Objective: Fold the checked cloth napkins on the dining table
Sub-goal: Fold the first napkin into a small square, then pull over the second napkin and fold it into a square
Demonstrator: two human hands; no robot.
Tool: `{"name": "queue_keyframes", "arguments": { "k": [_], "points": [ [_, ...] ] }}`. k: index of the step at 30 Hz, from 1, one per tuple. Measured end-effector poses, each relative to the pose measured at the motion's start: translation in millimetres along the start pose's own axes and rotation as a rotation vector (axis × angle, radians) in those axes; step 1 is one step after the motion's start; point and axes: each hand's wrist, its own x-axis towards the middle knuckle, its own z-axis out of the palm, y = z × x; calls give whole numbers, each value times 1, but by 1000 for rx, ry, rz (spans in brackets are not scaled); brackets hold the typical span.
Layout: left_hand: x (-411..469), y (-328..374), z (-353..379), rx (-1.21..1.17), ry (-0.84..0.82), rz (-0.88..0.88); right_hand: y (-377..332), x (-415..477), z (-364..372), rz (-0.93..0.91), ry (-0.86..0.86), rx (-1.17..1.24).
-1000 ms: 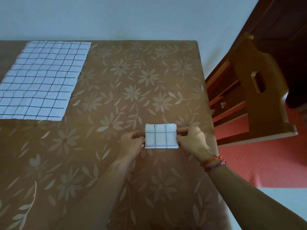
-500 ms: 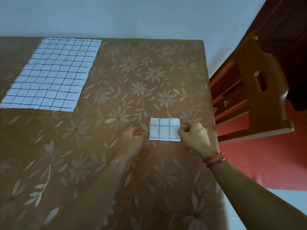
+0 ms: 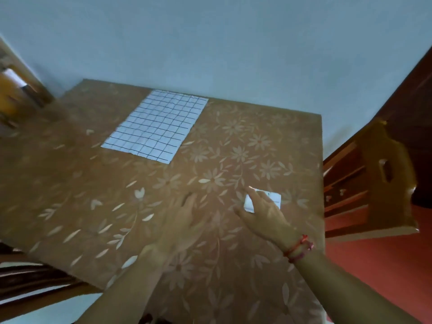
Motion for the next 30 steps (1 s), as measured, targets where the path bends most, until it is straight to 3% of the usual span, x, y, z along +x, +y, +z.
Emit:
{"name": "queue_keyframes", "arguments": {
  "k": [5,15,24,30],
  "points": [
    [-44,-30,-45,90,118,-96,-60,-9,13,-284,-30,-131],
    [-159,-106,-121,195,314,-415,-183,-43,67,-638,-116,-277],
    [-277,-172,-159,191,443,-627,-288,-115,130,-846,-152,-293],
    [-350,-227,-177,153,459,-709,-346,-158,176,-877,-180,-328]
  ]
}}
